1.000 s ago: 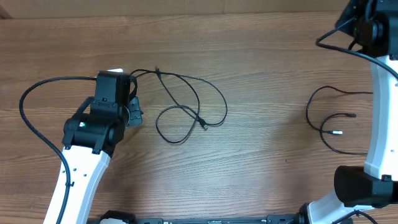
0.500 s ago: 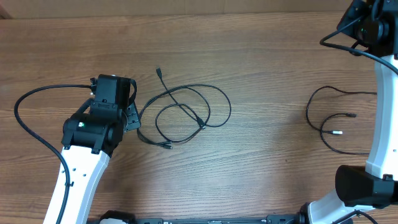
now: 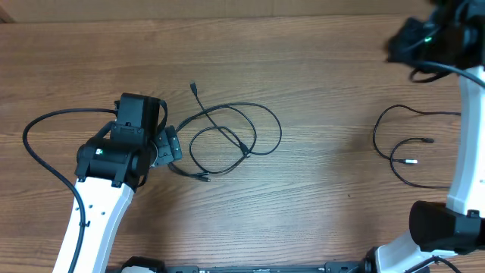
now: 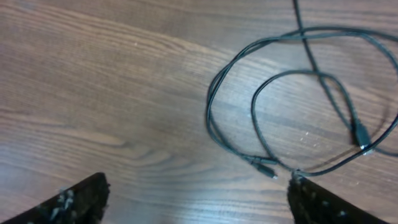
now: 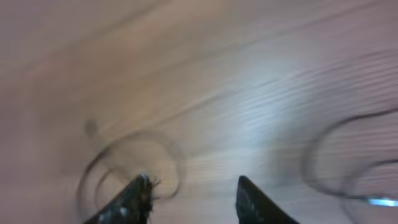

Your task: Untangle cables

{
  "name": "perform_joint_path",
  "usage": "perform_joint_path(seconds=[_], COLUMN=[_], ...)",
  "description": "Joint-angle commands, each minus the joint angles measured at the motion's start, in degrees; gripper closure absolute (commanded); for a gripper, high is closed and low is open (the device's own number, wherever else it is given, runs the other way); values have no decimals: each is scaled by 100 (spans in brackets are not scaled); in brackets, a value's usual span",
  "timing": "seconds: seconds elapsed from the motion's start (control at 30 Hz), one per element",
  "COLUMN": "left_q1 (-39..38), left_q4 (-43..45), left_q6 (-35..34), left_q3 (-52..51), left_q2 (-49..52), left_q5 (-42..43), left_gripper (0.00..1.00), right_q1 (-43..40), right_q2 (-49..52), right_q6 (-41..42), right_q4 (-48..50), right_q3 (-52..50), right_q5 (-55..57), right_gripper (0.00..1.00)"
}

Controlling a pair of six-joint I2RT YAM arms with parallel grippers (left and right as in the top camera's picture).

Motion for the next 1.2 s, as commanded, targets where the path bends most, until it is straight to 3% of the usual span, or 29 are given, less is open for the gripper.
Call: perform_joint_path(seconds=[0.0, 0.03, 0.1, 0.27, 0.4, 0.57, 0.83, 0.97, 1.07, 1.17], left_q1=[85, 109, 166, 313, 455, 468, 468, 468, 468, 468], left_q4=[-221, -308, -409, -557, -667, -680, -680, -682, -678, -680], left_q6=[-7, -109, -234, -474, -664, -660, -662, -660, -662, -660], left_q3=[31, 31, 31, 31, 31, 31, 31, 31, 31, 31], left_q2=[101, 101, 101, 101, 101, 101, 101, 101, 101, 101], left_q5=[-120, -116, -116, -109, -83, -22, 42, 42, 42, 39], left_gripper=[1, 0, 0, 0, 0, 0, 1, 0, 1, 0], right_q1=[573, 802, 1163, 1869, 2616, 3198, 3418, 3425, 3427, 3427], right_q2=[166, 179, 195, 251, 420, 623, 1438, 1738, 1790, 1790], right_q6=[-1036, -1276, -1381, -1379, -1375, -1377, -1353, -1196, -1003, -850], right_q4=[83, 219, 612, 1836, 3628, 5158, 6030, 6129, 6127, 6061], right_q3=[-514, -748, -1191, -2297, -3464, -4286, -4511, -4511, -4518, -4518], right_q5=[-1082, -1047, -741, -459, -293, 382, 570, 575, 544, 544], right_gripper=[42, 34, 27, 25, 24, 24, 20, 25, 42, 47])
